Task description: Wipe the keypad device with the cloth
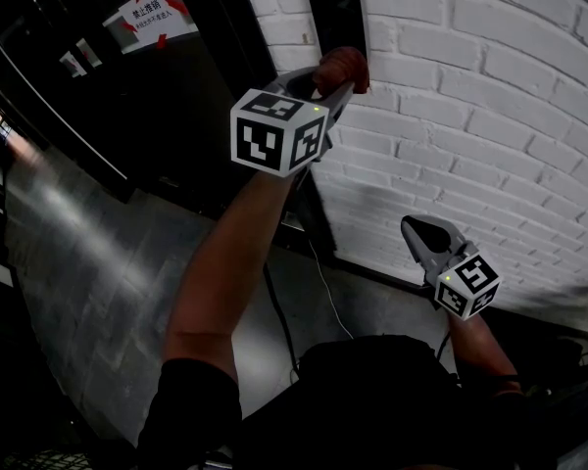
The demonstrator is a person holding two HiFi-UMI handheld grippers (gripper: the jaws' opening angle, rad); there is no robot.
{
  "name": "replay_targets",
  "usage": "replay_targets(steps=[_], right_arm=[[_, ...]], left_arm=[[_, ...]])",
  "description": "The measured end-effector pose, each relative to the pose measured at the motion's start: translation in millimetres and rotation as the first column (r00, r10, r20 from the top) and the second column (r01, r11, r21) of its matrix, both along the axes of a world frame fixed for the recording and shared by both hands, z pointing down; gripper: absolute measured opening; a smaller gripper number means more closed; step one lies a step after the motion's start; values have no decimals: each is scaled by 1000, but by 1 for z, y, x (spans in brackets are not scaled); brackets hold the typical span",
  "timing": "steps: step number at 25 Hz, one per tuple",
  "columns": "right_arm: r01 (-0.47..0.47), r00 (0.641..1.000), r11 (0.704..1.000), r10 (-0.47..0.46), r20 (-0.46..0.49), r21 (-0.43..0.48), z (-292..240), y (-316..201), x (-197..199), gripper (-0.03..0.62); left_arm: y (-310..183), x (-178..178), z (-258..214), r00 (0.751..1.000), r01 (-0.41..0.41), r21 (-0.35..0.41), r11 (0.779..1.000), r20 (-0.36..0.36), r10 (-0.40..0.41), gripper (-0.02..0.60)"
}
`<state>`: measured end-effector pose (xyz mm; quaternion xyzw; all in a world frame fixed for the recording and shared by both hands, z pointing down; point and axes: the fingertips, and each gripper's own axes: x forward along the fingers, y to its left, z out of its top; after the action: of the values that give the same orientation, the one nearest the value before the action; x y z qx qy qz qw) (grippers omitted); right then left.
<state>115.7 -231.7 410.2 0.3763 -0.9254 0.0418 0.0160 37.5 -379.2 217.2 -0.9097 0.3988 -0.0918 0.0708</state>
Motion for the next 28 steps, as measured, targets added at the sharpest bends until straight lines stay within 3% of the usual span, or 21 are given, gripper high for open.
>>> replay_targets(steps=[15,21,25,28], right_arm=[[-6,1000,1000,6,-5,2,-1,6,1,-9],[-10,1000,1000,10,-3,7,-3,8,3,-9],[-9,1000,1000,9,0,8,-4,7,4,-9],[-4,1000,1000,4,3,8,-3,7,3,-9]], left_arm=[[2,-1,24,1000,-4,-59,998,28,5,164],[6,-4,37,997,-5,-102,995,74,12,164],[14,-6,25,998,-14,-84,996,59,19,164],[21,-9,0,1000,-15,-28,1000,8,16,164]])
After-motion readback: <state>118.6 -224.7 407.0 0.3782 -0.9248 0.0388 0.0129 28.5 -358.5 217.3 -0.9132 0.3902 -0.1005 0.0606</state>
